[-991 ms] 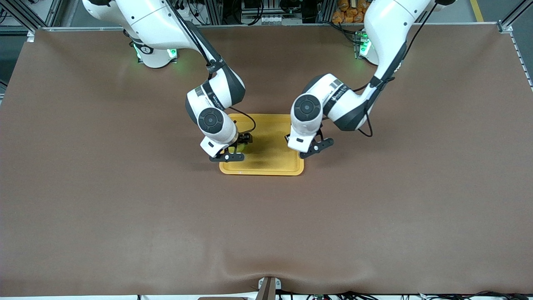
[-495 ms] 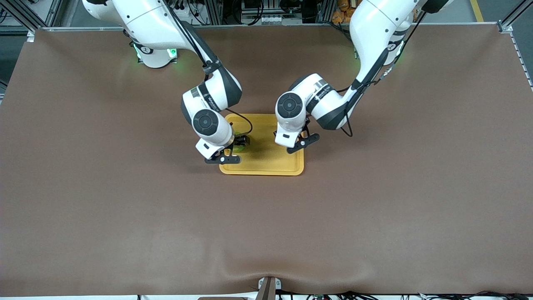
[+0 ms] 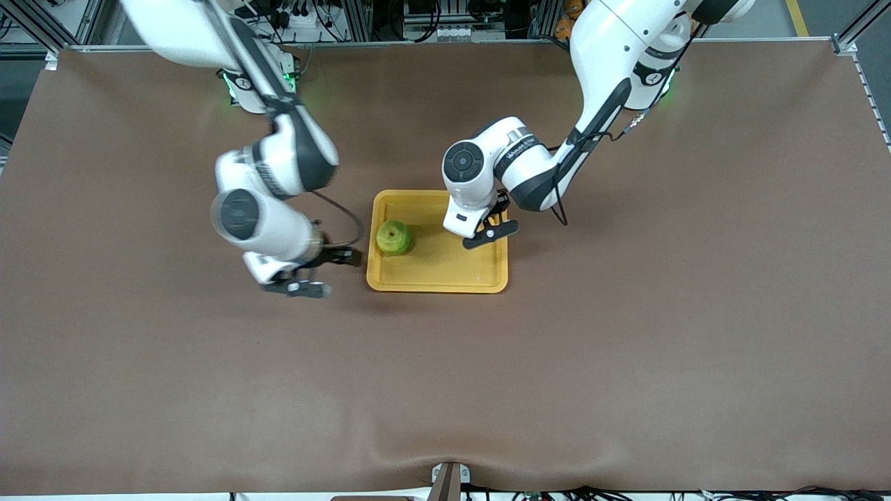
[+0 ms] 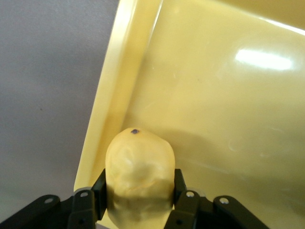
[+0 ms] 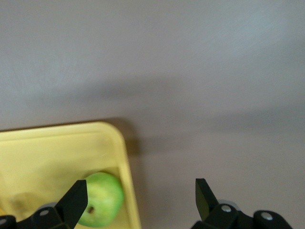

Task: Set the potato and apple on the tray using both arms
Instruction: 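Withdraw the right gripper while the left gripper holds the potato above the tray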

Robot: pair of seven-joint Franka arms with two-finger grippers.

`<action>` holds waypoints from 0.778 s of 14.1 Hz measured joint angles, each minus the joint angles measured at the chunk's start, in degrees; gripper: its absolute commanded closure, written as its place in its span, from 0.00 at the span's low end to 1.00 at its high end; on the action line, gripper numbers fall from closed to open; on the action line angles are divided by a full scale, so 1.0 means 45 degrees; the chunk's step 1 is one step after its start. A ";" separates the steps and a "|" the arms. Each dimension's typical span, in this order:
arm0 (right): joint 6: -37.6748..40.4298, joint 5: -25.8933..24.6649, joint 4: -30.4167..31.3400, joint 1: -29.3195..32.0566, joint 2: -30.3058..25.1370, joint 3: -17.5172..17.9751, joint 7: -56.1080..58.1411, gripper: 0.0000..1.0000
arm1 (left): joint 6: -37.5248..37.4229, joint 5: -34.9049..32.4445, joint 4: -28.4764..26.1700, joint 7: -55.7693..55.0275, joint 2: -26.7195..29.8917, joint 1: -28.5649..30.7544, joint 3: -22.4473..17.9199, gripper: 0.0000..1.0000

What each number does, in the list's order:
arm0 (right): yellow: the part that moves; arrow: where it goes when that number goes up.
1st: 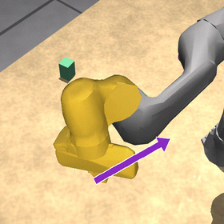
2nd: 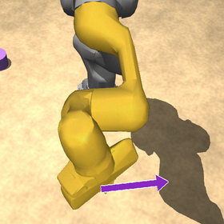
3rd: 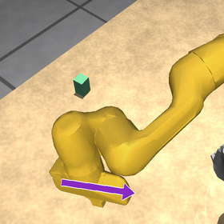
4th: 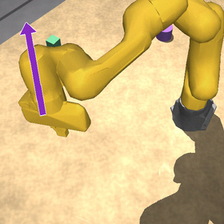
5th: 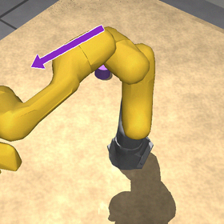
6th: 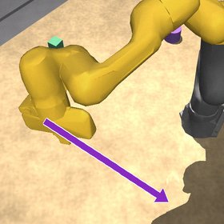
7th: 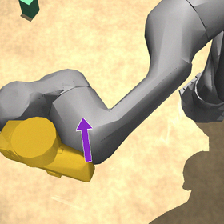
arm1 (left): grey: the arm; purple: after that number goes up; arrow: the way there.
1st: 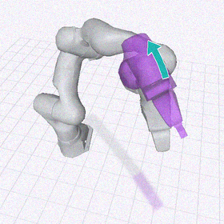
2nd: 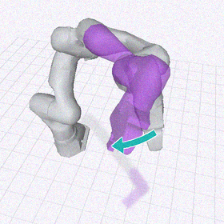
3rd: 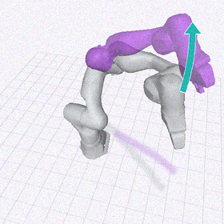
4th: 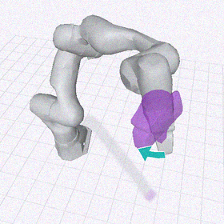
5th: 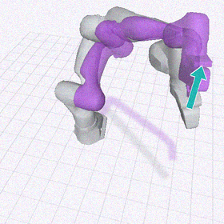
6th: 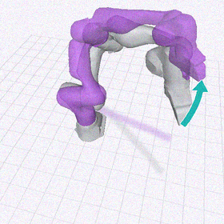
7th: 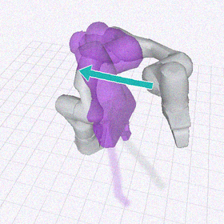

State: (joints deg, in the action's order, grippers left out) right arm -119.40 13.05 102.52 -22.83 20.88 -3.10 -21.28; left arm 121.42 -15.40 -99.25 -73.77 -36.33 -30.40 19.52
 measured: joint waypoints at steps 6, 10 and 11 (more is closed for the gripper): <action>0.2637 -0.0944 -0.0099 0.3517 -0.3128 -0.0064 0.3429 0.00 | -0.0001 -0.0582 -0.0005 0.0397 -0.0200 -0.0347 0.0003 1.00; 0.4824 -0.2272 -0.0663 0.4144 -0.4210 -0.0051 0.3632 0.00 | -0.0024 -0.0584 -0.0006 0.1087 -0.0205 -0.0346 -0.0015 1.00; 0.5287 -0.2523 -0.0897 0.4180 -0.4331 -0.0048 0.3632 0.00 | -0.0035 -0.0585 -0.0006 0.1168 -0.0205 -0.0346 -0.0019 1.00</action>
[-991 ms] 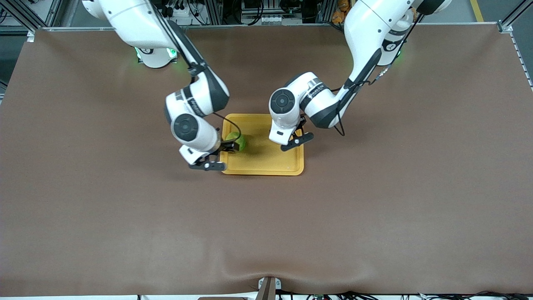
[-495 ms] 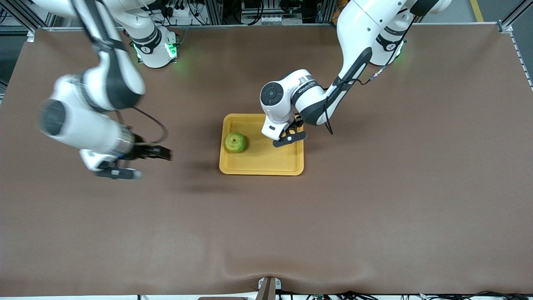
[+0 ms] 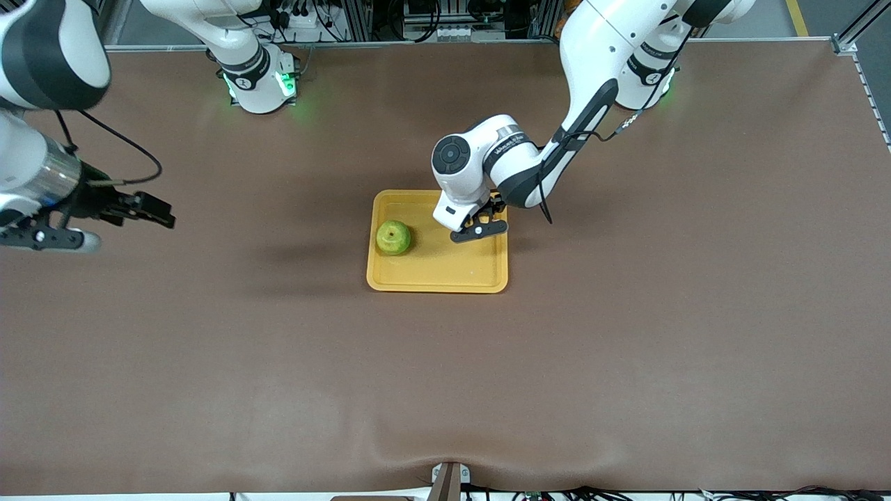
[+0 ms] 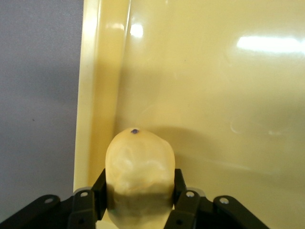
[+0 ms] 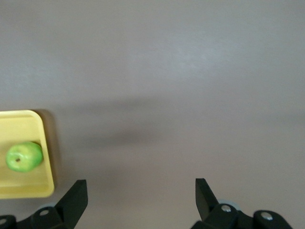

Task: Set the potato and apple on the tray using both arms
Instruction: 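Withdraw the right gripper while the left gripper holds the potato above the tray, then lower the potato onto the tray corner with the left gripper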

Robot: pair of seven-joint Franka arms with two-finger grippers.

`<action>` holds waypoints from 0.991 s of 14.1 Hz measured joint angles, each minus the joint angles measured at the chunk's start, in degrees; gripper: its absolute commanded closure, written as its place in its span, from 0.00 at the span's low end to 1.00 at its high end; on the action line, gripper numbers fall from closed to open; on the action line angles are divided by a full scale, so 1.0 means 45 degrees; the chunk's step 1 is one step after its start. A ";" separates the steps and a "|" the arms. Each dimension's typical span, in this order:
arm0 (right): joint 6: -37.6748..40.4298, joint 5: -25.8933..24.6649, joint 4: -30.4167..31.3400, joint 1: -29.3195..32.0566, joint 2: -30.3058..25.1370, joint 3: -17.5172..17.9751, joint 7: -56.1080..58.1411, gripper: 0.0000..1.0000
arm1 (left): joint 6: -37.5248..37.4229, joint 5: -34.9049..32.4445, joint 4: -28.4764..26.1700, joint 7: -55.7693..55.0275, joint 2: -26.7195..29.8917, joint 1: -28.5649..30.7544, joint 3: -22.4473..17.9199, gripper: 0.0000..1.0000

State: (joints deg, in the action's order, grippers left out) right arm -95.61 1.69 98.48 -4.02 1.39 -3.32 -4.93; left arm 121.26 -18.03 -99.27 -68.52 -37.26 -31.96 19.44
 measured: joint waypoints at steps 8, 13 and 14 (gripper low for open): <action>0.1477 -0.0199 -0.0959 0.0791 -0.0573 0.0144 0.0980 0.00 | -0.0566 -0.0001 0.0000 0.0251 -0.0001 0.0144 -0.0063 1.00; 0.2443 0.0001 -0.1118 0.0796 -0.0919 0.0167 0.0979 0.00 | -0.0622 -0.0001 0.0000 0.0272 -0.0001 0.0139 -0.0077 0.02; 0.2681 0.0003 -0.1332 0.0804 -0.0931 0.0137 0.0980 0.00 | -0.0627 -0.0002 0.0000 0.0272 -0.0001 0.0139 -0.0085 0.00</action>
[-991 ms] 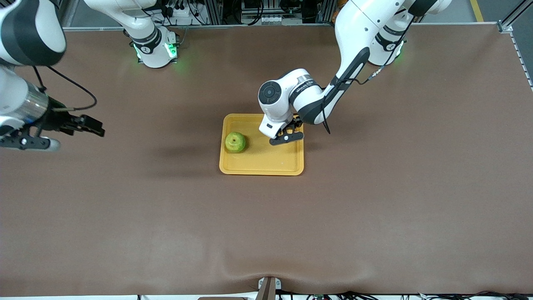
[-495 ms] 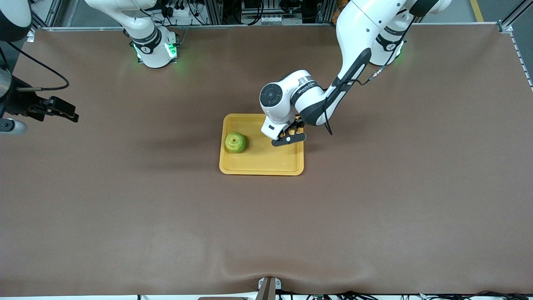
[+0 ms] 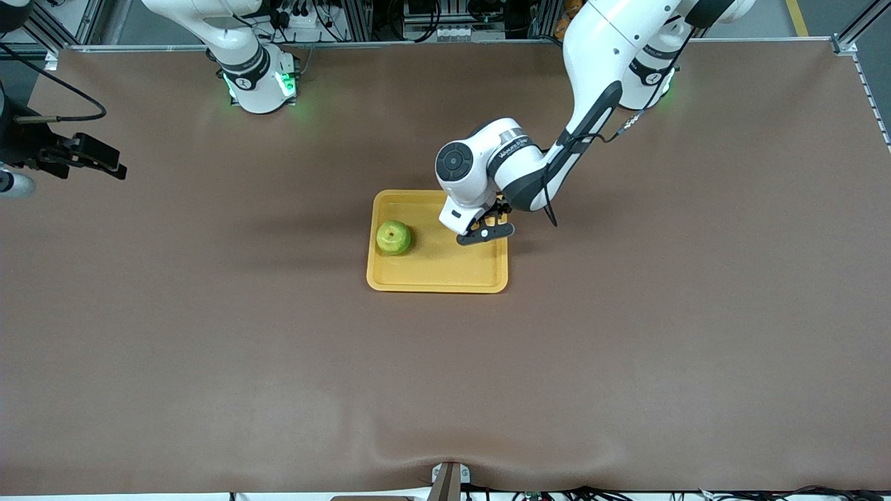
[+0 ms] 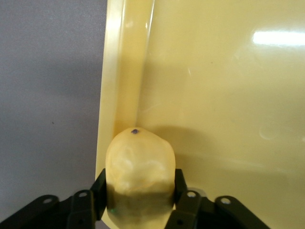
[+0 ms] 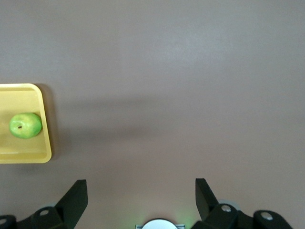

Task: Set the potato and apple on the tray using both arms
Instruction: 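Lower the potato onto the tray corner with the left gripper, then open the left gripper and lift it off the potato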

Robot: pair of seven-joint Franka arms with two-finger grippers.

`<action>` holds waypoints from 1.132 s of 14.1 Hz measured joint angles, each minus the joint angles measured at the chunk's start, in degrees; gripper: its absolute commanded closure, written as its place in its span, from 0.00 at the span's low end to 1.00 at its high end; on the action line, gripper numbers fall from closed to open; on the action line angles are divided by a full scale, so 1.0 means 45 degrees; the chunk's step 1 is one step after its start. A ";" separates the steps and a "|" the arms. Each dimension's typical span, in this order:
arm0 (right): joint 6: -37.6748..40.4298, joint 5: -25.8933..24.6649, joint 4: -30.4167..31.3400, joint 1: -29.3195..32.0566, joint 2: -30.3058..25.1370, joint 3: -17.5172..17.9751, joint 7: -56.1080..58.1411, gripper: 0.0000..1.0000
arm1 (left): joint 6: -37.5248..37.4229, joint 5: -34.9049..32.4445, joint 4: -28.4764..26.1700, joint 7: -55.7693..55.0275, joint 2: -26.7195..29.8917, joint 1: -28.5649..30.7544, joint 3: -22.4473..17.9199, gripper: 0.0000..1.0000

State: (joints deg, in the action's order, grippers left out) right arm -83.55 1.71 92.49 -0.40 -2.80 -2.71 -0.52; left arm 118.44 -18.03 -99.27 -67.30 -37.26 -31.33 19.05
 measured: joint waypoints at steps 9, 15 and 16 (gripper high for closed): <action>0.0310 0.0031 -0.1006 0.0152 0.0005 -0.0066 -0.0006 0.00 | -0.0811 -0.0001 0.0562 0.0000 0.0158 0.0110 -0.0067 0.00; 0.0450 0.0021 -0.1011 0.0216 0.0028 -0.0073 -0.0004 0.00 | -0.4839 -0.0001 0.3019 0.1672 0.1817 0.0941 -0.0083 0.00; 0.0455 0.0020 -0.1011 0.0222 0.0028 -0.0075 -0.0004 0.00 | -0.5213 -0.0001 0.3244 0.2093 0.2202 0.1322 -0.0089 0.00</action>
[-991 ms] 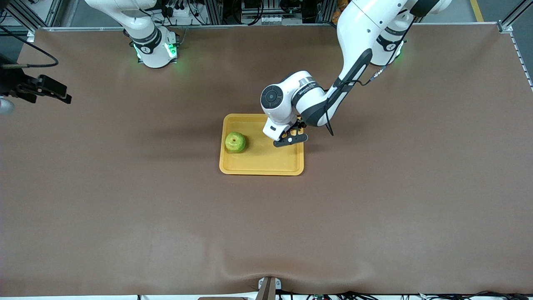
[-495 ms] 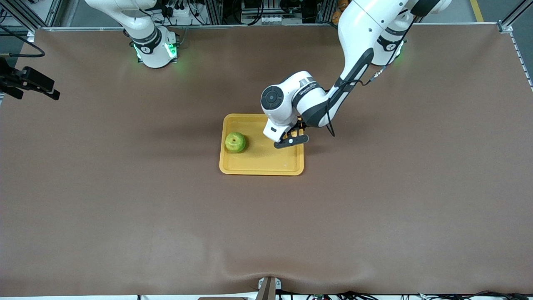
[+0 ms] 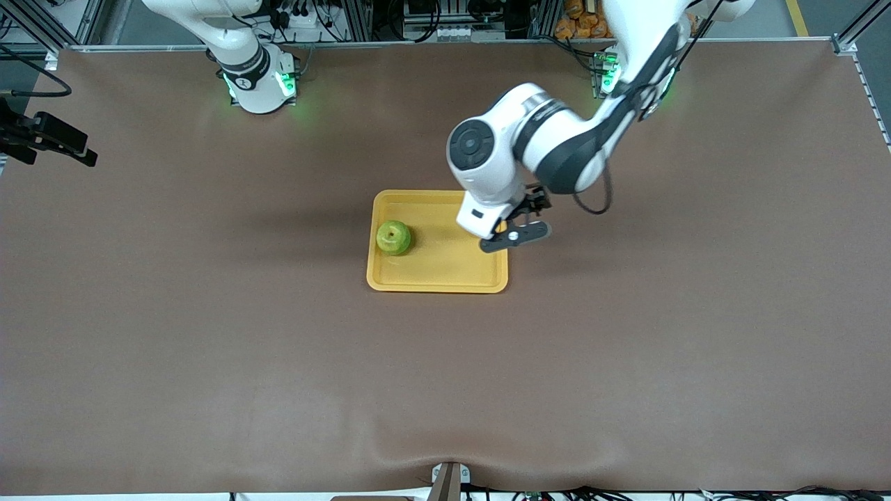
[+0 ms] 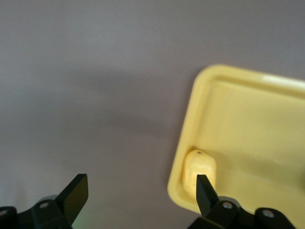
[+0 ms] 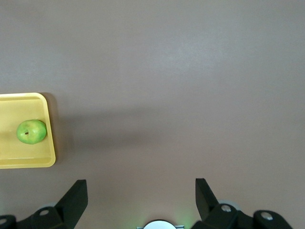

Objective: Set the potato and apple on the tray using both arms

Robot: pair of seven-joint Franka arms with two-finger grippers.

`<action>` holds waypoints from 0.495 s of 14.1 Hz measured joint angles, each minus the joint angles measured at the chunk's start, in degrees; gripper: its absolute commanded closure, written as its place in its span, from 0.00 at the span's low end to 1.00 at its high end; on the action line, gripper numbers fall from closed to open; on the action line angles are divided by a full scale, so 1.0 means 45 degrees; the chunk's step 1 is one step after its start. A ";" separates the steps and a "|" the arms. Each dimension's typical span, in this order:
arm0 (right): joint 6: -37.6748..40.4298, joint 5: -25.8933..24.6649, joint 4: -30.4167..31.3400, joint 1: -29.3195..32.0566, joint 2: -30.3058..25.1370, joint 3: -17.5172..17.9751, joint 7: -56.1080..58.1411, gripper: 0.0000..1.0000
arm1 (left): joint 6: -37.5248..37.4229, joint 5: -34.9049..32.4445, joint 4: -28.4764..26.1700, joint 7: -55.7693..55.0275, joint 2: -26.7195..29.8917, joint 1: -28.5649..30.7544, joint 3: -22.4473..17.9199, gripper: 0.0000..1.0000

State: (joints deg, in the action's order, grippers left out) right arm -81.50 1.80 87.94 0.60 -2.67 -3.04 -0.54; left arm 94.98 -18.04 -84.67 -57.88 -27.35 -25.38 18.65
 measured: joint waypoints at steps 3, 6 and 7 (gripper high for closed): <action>0.0002 0.0000 -0.0022 0.0058 0.0001 -0.0024 -0.0001 0.00 | -0.0710 0.0001 0.0184 0.1435 0.1239 0.1362 0.0019 0.00; 0.0002 -0.0001 -0.0147 0.0240 0.0000 -0.0043 0.0000 0.00 | -0.1395 0.0213 0.0214 0.3368 0.2449 0.2661 0.0021 0.00; 0.0002 -0.0001 -0.0167 0.0310 0.0000 -0.0045 0.0003 0.00 | -0.1575 0.0608 0.0219 0.3803 0.2829 0.3186 0.0017 0.00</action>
State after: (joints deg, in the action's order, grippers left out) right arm -81.49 1.79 87.18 2.00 -2.67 -3.24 -0.53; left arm 87.89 -15.30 -83.69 -40.77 -14.62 -11.05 18.72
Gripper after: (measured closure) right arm 0.000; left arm 0.000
